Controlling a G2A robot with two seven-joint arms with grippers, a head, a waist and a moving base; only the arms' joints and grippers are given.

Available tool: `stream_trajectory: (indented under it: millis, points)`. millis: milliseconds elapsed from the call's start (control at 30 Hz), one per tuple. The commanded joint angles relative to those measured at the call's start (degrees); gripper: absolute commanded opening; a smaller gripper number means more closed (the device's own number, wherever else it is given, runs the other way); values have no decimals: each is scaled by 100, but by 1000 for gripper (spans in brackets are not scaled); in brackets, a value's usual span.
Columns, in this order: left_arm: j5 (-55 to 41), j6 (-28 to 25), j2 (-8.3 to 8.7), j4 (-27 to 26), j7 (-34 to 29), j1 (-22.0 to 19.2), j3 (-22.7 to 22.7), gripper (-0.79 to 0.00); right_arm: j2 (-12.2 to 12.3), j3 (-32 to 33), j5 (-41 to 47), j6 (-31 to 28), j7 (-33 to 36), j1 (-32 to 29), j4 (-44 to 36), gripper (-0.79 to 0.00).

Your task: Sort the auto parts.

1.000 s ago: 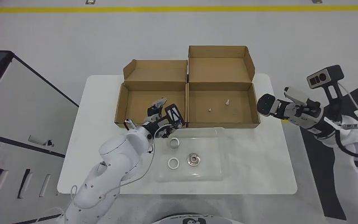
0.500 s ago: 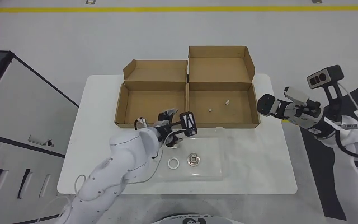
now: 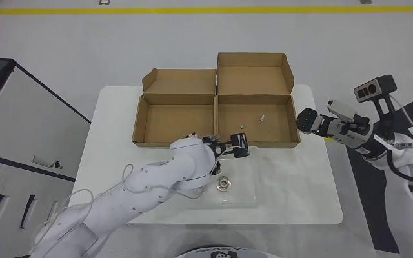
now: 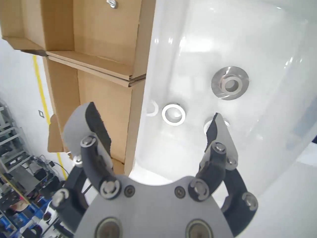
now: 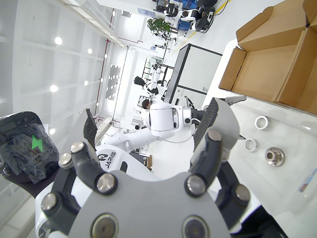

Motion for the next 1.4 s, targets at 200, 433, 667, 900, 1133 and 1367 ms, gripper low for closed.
stream_trajectory:
  millis: [200, 433, 667, 900, 1133, 1367]
  points:
    - [-1243, 323, 91, 288, -318, -724, 619, 0, 0, 0, 0, 0, 0, 0, 0, 0]
    - [-1444, 305, 138, 340, -300, -944, 953, 0, 0, 0, 0, 0, 0, 0, 0, 0]
    - [-1223, 89, 206, 229, -83, -993, 1223, 0, 0, 0, 0, 0, 0, 0, 0, 0]
    - [-1287, -129, 156, 358, 135, -984, 1366, 0, 0, 0, 0, 0, 0, 0, 0, 0]
    - [-1320, -249, 104, 493, 255, -1039, 1556, -49, 0, 0, 0, 0, 0, 0, 0, 0]
    - [-1345, -320, 41, 590, 325, -1082, 1671, -394, 0, 0, 0, 0, 0, 0, 0, 0]
